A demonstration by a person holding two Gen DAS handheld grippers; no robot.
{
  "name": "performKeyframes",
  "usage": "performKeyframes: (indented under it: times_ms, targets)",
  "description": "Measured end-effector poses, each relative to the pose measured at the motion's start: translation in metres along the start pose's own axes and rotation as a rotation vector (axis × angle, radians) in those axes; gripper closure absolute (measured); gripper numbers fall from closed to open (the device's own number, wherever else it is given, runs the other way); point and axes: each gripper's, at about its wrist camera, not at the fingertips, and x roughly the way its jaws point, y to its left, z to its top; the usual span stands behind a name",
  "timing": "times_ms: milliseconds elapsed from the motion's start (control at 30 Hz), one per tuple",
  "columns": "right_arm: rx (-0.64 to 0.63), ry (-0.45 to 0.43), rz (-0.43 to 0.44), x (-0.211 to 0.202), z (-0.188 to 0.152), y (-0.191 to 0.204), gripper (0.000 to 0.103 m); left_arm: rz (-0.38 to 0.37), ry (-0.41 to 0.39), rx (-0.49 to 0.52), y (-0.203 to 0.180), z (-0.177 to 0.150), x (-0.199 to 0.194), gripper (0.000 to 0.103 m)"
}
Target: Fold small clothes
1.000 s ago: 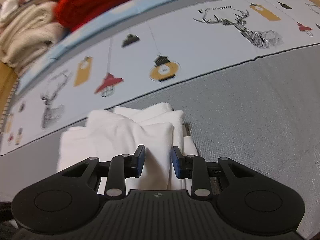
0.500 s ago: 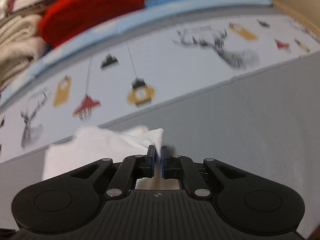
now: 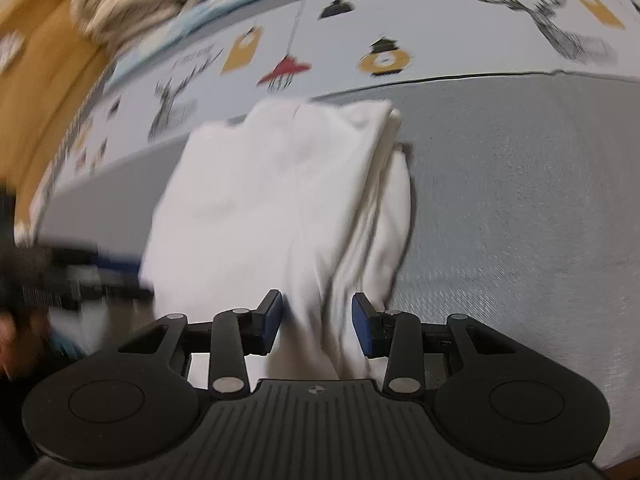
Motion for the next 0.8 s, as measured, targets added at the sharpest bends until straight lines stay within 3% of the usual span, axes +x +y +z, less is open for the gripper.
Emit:
performKeyframes:
  times_ms: [33,67,100,167,267,433,567,667,700,800]
  targets:
    - [-0.016,0.002,0.005,-0.002,-0.005,0.001,0.063,0.005,-0.002,-0.004,-0.004,0.001,0.0,0.036]
    - [-0.019,0.001,0.017,-0.006,-0.008,0.0,0.07,0.009,-0.004,-0.007,-0.006,0.002,0.001,0.036]
    - [-0.02,-0.001,0.03,-0.009,-0.01,-0.002,0.083,0.012,-0.007,-0.009,-0.01,0.002,0.003,0.035]
    - [-0.034,-0.005,0.059,-0.014,-0.015,-0.004,0.094,0.024,-0.018,-0.016,-0.015,0.005,0.008,0.035]
    - [-0.096,-0.005,0.057,-0.019,-0.023,0.001,0.097,0.031,-0.032,-0.047,-0.017,0.009,0.009,0.035]
    - [-0.158,0.115,-0.066,0.005,-0.029,0.004,0.098,0.044,0.02,-0.074,-0.015,0.012,0.021,0.034]
    - [-0.093,0.023,-0.02,-0.012,-0.016,0.001,0.093,0.026,0.017,-0.088,-0.012,0.019,0.023,0.034]
    - [0.018,-0.079,0.006,-0.02,-0.001,-0.007,0.059,0.01,-0.006,-0.147,-0.003,0.026,0.022,0.034]
    - [0.048,-0.095,-0.009,-0.018,0.004,-0.01,0.054,0.005,-0.006,-0.168,0.0,0.028,0.023,0.034]
    - [0.128,-0.086,-0.045,-0.003,0.018,-0.015,0.055,0.001,-0.005,-0.235,0.007,0.033,0.029,0.032]
